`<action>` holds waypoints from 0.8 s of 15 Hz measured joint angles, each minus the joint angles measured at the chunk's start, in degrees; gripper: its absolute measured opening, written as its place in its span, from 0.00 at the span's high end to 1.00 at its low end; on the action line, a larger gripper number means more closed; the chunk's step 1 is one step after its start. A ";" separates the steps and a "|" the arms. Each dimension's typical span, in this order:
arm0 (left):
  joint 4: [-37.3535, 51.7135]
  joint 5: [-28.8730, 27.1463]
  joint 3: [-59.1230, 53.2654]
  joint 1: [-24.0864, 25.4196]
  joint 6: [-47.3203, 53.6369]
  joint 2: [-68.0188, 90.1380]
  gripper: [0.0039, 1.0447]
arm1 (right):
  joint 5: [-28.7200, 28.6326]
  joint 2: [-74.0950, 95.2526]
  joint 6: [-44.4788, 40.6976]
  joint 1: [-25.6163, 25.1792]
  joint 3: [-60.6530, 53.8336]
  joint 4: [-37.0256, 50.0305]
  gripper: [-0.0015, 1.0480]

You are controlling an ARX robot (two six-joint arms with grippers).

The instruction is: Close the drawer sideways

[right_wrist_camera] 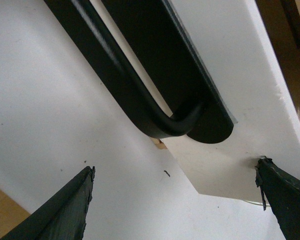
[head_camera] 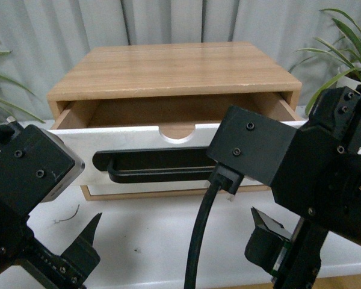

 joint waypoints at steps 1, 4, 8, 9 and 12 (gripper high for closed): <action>-1.68 -0.61 4.98 0.42 0.04 3.17 0.06 | -1.88 3.93 -0.44 -2.38 3.32 0.46 0.06; -3.54 -2.08 15.21 0.79 1.53 11.32 0.06 | -5.81 11.43 -2.62 -7.02 12.00 -0.09 0.06; -5.75 -2.47 18.84 0.52 2.29 13.60 0.06 | -7.85 15.74 -3.50 -8.55 17.20 -1.88 0.06; -6.21 -2.47 19.34 0.50 2.58 13.88 0.06 | -8.17 16.79 -3.48 -8.52 17.92 -2.40 0.06; -6.47 -2.38 19.61 0.52 2.84 14.10 0.06 | -8.63 17.99 -3.37 -8.52 18.71 -3.17 0.06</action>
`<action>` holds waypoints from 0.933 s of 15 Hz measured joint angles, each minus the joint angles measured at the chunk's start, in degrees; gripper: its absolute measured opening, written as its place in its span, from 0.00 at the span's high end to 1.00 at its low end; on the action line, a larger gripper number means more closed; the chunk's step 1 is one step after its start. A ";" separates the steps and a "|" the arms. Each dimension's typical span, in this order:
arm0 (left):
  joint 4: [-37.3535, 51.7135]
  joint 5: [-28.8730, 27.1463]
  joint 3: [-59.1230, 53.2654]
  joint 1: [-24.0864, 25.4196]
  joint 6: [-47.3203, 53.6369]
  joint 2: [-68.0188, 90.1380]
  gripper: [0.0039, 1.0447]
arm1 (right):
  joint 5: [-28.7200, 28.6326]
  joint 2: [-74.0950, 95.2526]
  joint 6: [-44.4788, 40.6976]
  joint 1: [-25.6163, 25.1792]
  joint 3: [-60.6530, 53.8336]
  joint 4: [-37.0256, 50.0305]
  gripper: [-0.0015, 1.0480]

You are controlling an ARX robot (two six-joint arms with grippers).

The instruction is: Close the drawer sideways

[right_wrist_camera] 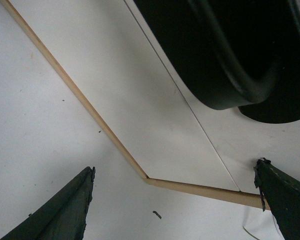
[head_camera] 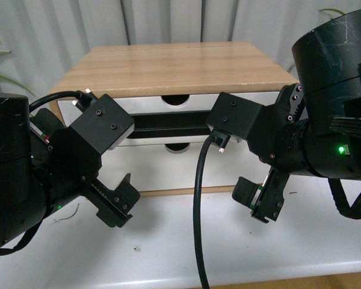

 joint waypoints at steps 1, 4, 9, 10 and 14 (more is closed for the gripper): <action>-0.13 0.20 -0.02 0.00 -0.02 -0.11 0.06 | -0.04 -0.11 0.20 0.02 -0.02 0.00 0.06; 1.05 0.33 -2.82 -0.07 -0.39 -4.96 0.06 | -0.11 -4.72 1.29 0.11 -3.43 2.89 0.06; -7.32 1.27 -17.94 -0.07 -8.13 -27.50 0.06 | 2.21 -26.18 11.76 -0.11 -20.74 5.64 0.06; -11.78 1.51 -20.92 0.44 -11.13 -34.53 0.06 | 3.72 -31.54 15.19 -0.42 -24.74 4.92 0.06; -36.11 1.57 -28.24 3.54 -22.93 -68.74 0.06 | 13.53 -56.11 28.72 -0.44 -37.35 -0.46 0.06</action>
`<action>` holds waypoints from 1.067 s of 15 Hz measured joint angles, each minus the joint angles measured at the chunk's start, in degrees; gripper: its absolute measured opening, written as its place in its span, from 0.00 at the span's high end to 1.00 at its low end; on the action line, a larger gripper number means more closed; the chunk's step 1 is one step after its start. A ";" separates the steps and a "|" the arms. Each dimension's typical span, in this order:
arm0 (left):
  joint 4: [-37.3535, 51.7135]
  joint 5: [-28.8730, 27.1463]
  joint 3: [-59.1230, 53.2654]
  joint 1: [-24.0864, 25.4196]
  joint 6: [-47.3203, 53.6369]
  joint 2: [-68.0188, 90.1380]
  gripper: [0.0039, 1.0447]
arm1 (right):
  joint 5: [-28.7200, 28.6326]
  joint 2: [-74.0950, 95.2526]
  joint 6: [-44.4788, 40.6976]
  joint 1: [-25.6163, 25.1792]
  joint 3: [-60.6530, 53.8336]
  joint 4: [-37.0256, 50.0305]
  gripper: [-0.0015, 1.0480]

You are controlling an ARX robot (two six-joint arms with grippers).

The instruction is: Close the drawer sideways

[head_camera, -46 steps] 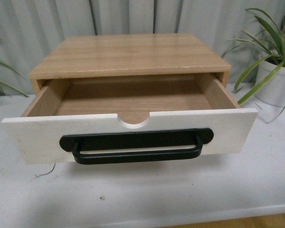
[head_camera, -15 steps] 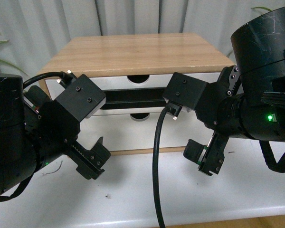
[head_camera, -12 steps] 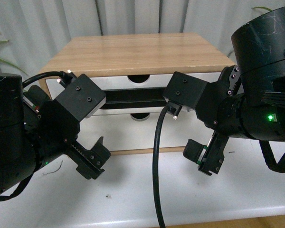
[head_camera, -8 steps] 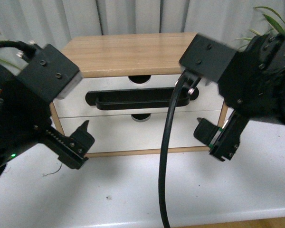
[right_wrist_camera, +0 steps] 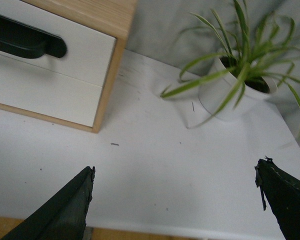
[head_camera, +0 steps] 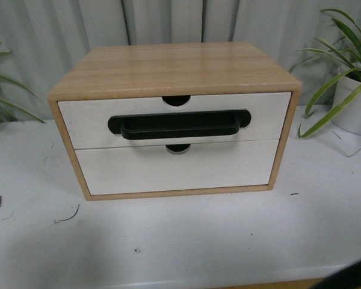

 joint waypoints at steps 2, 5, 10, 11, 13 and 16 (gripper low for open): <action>-13.40 1.46 -2.36 2.47 -5.55 -16.63 0.06 | 4.81 -10.05 7.17 -0.17 -4.94 -3.72 0.06; -24.63 2.08 -4.87 5.46 -12.52 -33.29 0.06 | 9.77 -17.03 17.35 1.25 -9.51 -3.56 0.06; -18.51 6.16 -5.88 13.22 -13.42 -41.33 0.32 | 1.09 -18.56 19.39 -3.17 -15.06 11.10 0.25; -19.80 7.15 -6.36 12.90 -13.33 -41.35 0.44 | -2.47 -20.11 19.34 -5.62 -17.18 14.60 0.38; -19.37 7.19 -6.36 12.57 -13.35 -41.35 0.67 | -6.25 -24.65 19.32 -9.14 -17.27 9.33 0.60; -19.80 7.13 -6.36 12.72 -13.35 -41.35 0.98 | -10.73 -32.48 19.32 -13.55 -17.29 2.25 0.97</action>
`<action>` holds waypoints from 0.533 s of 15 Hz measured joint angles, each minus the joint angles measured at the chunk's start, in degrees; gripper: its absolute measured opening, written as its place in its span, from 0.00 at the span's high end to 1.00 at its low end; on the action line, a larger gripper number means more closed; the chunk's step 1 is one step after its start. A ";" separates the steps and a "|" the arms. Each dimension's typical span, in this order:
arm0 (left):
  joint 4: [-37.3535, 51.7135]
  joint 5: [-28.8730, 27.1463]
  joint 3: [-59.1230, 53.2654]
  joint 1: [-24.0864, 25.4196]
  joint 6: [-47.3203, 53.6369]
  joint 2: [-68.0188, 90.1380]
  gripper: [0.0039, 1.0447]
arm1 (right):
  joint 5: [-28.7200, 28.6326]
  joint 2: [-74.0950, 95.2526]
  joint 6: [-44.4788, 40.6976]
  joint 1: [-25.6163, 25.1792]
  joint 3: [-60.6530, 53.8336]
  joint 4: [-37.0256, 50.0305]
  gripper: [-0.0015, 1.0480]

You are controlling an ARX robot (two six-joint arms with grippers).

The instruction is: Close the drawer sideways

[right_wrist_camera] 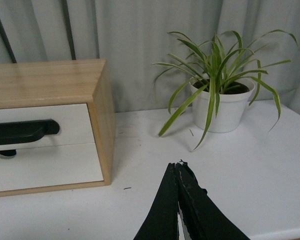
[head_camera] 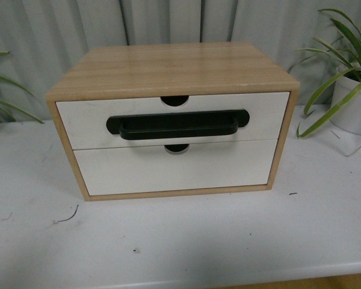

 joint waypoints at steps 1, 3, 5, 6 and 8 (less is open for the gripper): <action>0.00 0.00 0.00 0.00 0.00 0.00 0.99 | -1.07 -1.90 -0.02 -1.11 0.00 -1.95 0.98; 0.02 -0.02 0.00 0.00 0.00 0.00 0.99 | -7.43 -5.62 -0.02 -8.17 -0.02 -5.20 0.98; 0.02 0.00 0.00 0.00 0.00 0.00 0.99 | -8.35 -8.04 0.00 -8.11 -0.02 -7.85 0.98; 0.02 0.00 0.00 0.00 0.00 0.00 0.99 | -8.33 -9.22 0.00 -8.13 -0.02 -9.11 0.98; 0.02 0.00 0.00 0.00 0.00 0.00 0.99 | -8.33 -11.15 0.00 -8.13 -0.02 -11.06 0.98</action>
